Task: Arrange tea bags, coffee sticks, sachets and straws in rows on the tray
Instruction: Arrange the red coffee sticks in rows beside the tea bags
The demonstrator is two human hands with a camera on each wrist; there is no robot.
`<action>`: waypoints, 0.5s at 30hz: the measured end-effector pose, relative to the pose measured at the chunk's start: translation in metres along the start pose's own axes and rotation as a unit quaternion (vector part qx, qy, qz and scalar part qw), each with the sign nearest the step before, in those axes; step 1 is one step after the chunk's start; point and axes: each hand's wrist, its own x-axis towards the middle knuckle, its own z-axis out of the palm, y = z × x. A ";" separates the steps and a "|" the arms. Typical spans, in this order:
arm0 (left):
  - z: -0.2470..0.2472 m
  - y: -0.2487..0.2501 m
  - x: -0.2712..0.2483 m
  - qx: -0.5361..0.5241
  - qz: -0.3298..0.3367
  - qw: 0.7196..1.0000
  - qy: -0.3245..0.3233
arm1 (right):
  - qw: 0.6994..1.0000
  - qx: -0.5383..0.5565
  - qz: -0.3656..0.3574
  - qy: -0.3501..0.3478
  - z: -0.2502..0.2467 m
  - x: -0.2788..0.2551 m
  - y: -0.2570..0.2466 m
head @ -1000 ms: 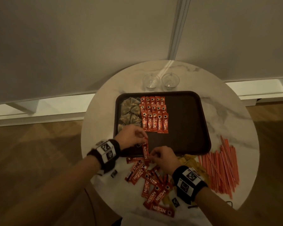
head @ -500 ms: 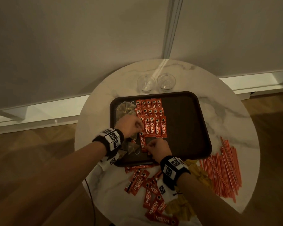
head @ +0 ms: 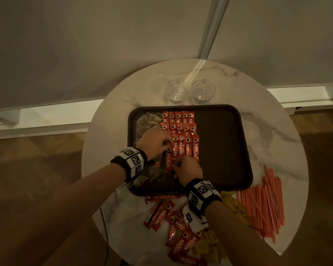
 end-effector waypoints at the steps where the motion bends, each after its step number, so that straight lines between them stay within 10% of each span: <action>1: 0.000 0.000 0.001 0.005 0.004 1.000 0.007 | 1.000 -0.003 0.000 0.002 0.000 0.001 0.000; 15: -0.014 0.007 -0.051 -0.004 0.042 0.990 0.132 | 0.996 0.036 -0.049 0.071 -0.015 -0.014 0.018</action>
